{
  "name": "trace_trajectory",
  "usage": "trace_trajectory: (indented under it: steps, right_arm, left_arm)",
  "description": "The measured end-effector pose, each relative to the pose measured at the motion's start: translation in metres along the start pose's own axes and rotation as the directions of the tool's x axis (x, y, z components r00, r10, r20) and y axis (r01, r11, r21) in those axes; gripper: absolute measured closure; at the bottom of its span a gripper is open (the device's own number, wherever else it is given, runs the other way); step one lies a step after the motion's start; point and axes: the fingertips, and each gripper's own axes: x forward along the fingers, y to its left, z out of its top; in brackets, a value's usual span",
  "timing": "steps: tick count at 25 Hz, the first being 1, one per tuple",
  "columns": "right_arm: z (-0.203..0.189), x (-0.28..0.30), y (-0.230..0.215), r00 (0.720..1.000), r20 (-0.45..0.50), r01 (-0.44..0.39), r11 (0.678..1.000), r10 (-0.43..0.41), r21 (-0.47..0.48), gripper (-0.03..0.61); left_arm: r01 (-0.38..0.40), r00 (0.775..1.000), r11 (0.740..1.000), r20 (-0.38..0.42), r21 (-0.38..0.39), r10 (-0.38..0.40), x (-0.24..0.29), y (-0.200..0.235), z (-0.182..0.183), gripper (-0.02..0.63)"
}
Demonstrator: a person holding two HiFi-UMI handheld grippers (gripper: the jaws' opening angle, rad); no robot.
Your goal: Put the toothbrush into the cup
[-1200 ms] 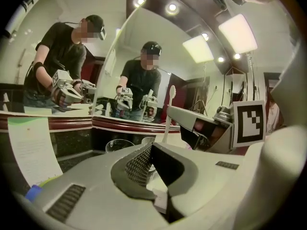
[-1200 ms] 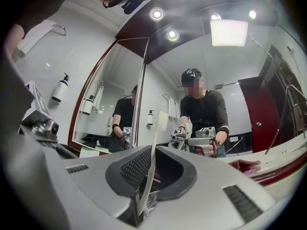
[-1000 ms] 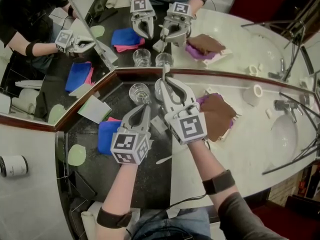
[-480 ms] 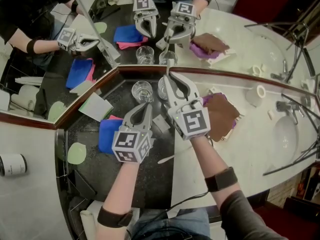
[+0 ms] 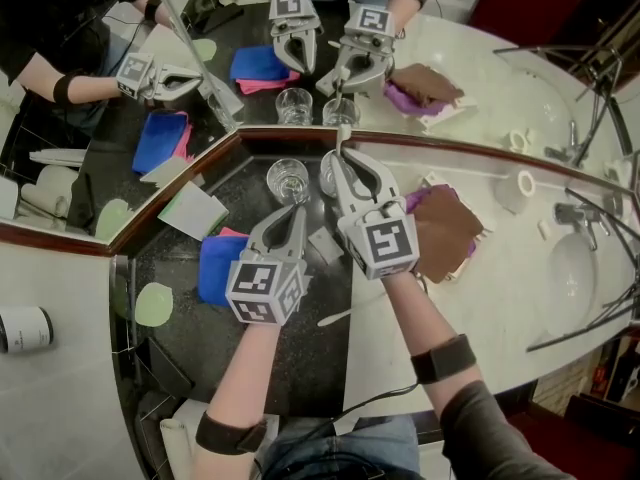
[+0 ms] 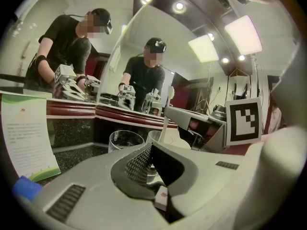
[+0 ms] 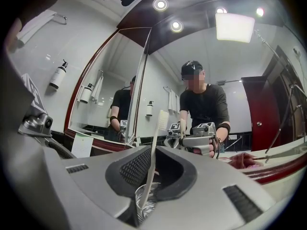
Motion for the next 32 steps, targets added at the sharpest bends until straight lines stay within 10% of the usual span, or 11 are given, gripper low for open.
trace_trajectory:
  steps: [32]
  right_arm:
    - [-0.05,-0.009,-0.032,0.922,-0.349,0.192,0.981,-0.171,0.026,0.449]
  left_arm:
    - [-0.02,1.0,0.998,-0.004,-0.06,0.02,-0.018,-0.001,0.014,0.614]
